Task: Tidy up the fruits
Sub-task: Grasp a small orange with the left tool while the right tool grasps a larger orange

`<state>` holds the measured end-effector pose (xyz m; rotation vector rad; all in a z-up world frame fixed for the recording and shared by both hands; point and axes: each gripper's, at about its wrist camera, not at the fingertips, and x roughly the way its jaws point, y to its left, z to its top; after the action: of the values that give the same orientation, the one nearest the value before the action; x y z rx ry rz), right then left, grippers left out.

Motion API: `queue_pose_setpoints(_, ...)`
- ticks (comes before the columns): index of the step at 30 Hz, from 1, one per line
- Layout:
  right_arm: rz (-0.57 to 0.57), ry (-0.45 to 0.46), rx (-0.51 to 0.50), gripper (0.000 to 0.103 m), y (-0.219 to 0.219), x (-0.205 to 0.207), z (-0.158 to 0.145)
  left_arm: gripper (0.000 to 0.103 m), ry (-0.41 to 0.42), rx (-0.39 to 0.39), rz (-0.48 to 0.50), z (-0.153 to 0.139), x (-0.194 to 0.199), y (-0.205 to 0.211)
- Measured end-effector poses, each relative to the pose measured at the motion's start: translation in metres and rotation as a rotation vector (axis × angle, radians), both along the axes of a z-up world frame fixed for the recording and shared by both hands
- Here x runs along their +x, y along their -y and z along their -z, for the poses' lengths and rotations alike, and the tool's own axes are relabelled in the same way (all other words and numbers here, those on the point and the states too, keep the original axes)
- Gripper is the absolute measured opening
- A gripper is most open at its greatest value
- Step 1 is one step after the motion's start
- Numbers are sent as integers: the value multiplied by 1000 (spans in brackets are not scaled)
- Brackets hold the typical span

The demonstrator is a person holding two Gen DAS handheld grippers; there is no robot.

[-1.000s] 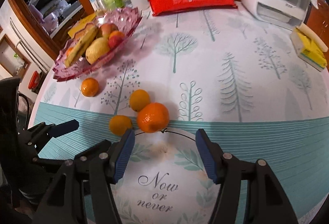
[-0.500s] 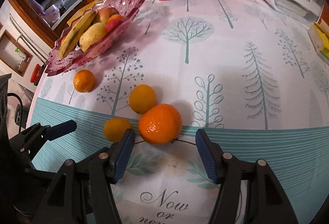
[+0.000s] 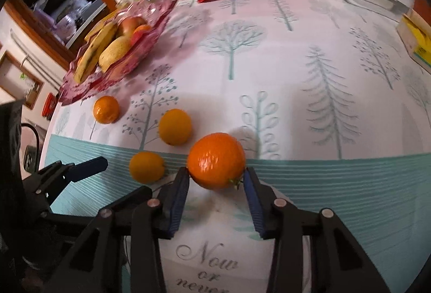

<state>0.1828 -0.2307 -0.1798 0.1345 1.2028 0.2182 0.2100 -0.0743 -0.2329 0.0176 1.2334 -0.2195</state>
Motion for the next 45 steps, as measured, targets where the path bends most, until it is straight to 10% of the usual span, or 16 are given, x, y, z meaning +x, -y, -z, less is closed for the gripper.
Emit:
queue_pose_setpoints(9, 31, -2, 11, 39, 15, -5, -1, 80, 12, -23, 2, 0, 10, 16)
queue_pose_setpoints(19, 32, -10, 31, 39, 18, -5, -1, 35, -14, -89, 12, 5, 16, 19)
queue_pose_setpoints(45, 35, 49, -72, 43, 6, 23, 4, 34, 9, -123, -51, -19, 2, -10)
